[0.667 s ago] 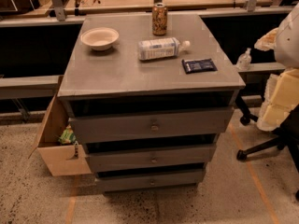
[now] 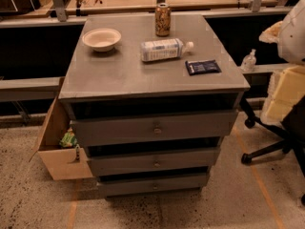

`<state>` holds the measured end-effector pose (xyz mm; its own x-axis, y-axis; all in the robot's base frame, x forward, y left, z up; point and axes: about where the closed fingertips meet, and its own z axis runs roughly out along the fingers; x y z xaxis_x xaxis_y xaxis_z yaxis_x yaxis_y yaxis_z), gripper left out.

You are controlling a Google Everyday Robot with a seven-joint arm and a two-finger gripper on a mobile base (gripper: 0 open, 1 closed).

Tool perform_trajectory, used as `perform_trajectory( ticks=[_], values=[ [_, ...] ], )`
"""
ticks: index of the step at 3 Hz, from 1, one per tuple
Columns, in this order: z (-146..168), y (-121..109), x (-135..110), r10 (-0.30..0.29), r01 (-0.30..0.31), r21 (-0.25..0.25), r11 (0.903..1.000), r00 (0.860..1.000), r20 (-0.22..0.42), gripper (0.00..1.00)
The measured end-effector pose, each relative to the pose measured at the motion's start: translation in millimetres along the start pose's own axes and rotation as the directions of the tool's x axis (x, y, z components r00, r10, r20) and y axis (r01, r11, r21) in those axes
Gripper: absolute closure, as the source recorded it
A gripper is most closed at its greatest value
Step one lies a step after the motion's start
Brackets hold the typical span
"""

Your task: Place blue plastic bottle upright

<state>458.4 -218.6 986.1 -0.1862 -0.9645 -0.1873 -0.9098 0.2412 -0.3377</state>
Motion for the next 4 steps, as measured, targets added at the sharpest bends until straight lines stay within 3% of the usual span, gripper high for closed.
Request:
perform_trajectory(
  ticks=[1, 2, 3, 4],
  values=[
    [9.6, -50.1, -11.5, -0.104, 0.102, 0.076, 0.9918, 0.995, 0.014, 0.0],
    [32.3, -102.8, -36.7, -0.23, 0.221, 0.106, 0.9694, 0.971, 0.073, 0.0],
    [64.0, -148.9, -67.7, -0.349, 0.329, 0.14, 0.9338, 0.923, 0.159, 0.0],
    [97.6, -184.0, -94.7, -0.395, 0.364, 0.191, 0.9116, 0.903, 0.167, 0.0]
  ],
)
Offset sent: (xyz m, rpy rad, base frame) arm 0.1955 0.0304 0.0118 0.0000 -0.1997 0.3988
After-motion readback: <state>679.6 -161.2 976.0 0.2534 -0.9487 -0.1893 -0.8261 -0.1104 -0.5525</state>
